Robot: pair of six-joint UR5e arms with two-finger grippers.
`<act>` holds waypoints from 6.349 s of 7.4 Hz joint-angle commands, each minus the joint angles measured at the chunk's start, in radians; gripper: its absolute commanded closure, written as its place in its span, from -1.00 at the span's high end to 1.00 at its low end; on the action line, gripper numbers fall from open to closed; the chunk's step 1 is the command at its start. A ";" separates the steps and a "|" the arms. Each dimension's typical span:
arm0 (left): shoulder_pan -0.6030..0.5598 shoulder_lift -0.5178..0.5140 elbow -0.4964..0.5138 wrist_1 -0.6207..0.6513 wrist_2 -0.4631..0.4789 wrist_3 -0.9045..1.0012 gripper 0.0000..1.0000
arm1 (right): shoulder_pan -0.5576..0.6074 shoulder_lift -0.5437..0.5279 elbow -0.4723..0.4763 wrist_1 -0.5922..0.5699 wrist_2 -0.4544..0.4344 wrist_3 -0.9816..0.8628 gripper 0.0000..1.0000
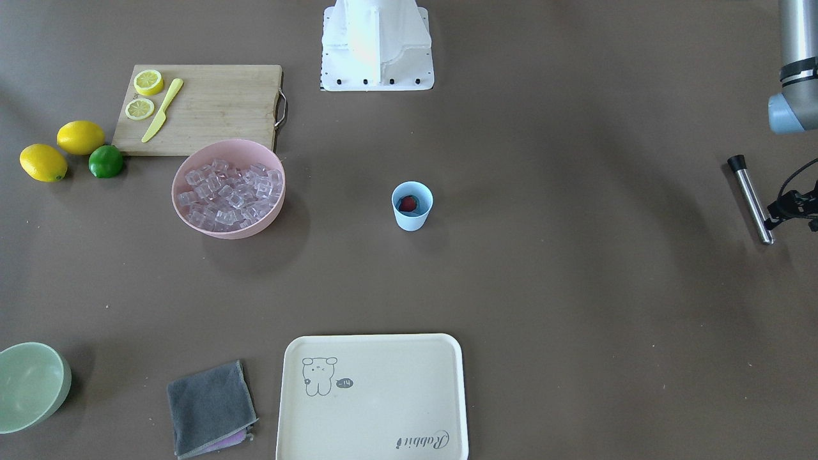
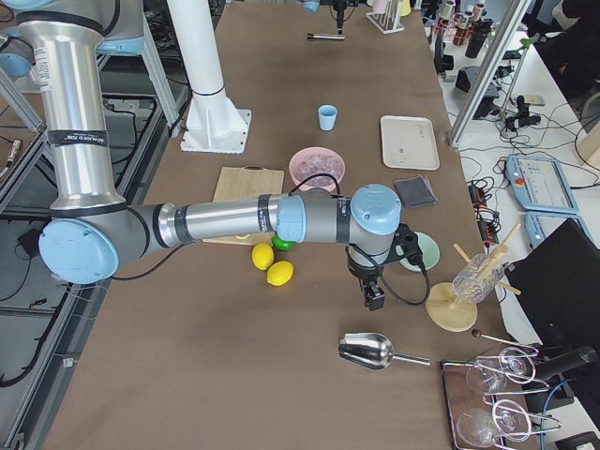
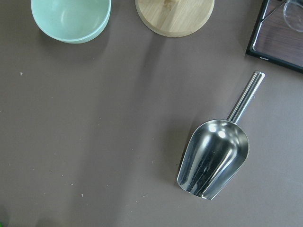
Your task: Mash ice and strawberries in cup
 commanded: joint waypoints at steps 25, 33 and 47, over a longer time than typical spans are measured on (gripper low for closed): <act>0.176 -0.510 -0.311 -0.088 -0.002 -0.289 -1.00 | -0.007 -0.010 0.053 -0.157 0.004 0.000 1.00; 0.478 -0.574 -0.457 -0.259 0.465 -0.640 -1.00 | -0.012 -0.021 0.028 -0.158 0.012 0.000 1.00; 0.789 -0.503 -0.199 -0.996 0.946 -0.218 -1.00 | -0.009 -0.010 0.019 -0.157 0.003 -0.013 1.00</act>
